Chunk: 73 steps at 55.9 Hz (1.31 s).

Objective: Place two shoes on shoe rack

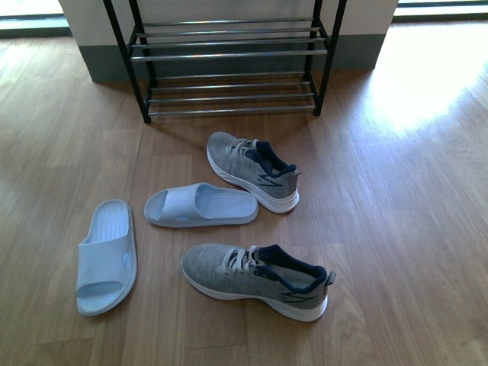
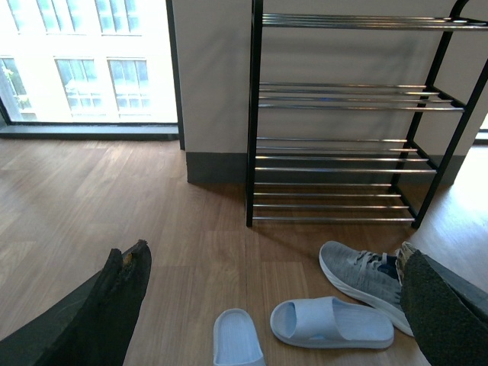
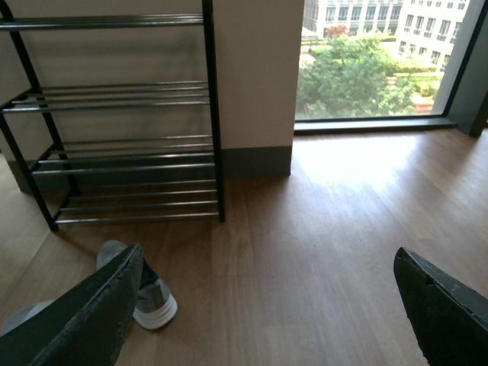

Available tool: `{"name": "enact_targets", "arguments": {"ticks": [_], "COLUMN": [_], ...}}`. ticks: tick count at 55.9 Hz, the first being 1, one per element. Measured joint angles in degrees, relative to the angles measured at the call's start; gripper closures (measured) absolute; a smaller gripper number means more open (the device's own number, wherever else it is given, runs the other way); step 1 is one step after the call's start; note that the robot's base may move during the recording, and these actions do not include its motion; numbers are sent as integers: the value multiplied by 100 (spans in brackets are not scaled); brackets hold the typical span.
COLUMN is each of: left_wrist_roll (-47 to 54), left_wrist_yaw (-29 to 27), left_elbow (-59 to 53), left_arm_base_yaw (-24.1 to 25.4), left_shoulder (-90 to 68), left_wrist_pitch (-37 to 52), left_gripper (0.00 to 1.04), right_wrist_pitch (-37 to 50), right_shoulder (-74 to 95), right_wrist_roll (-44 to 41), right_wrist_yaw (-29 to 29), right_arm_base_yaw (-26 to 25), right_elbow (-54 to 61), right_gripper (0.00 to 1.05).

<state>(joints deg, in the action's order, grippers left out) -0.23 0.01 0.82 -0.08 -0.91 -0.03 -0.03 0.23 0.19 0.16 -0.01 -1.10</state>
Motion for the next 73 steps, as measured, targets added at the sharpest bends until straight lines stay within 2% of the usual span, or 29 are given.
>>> {"name": "enact_targets", "arguments": {"ticks": [7, 13, 19, 26, 36, 46, 55, 73], "left_wrist_roll": [0, 0, 0, 0, -2, 0, -2, 0], "left_wrist_yaw": [-2, -2, -2, -2, -2, -2, -2, -2], "left_elbow": [0, 0, 0, 0, 0, 0, 0, 0], "left_arm_base_yaw": [0, 0, 0, 0, 0, 0, 0, 0], "left_shoulder": [0, 0, 0, 0, 0, 0, 0, 0], "left_wrist_pitch": [0, 0, 0, 0, 0, 0, 0, 0], "left_gripper": [9, 9, 9, 9, 9, 9, 9, 9], "right_wrist_pitch": [-166, 275, 1174, 2326, 2734, 2688, 2356, 1585], "right_shoulder": [306, 1458, 3322, 6474, 9202, 11641, 13350, 14749], "right_wrist_roll": [103, 157, 140, -348, -1102, -1722, -1934, -2153], "right_wrist_yaw": [-173, -179, -85, -181, -262, -273, -181, -258], "right_arm_base_yaw": [61, 365, 756, 1432, 1808, 2015, 2090, 2072], "right_elbow": [-61, -319, -852, -1692, -2664, -3880, -5156, -6607], "right_gripper": [9, 9, 9, 9, 9, 9, 9, 9]}}
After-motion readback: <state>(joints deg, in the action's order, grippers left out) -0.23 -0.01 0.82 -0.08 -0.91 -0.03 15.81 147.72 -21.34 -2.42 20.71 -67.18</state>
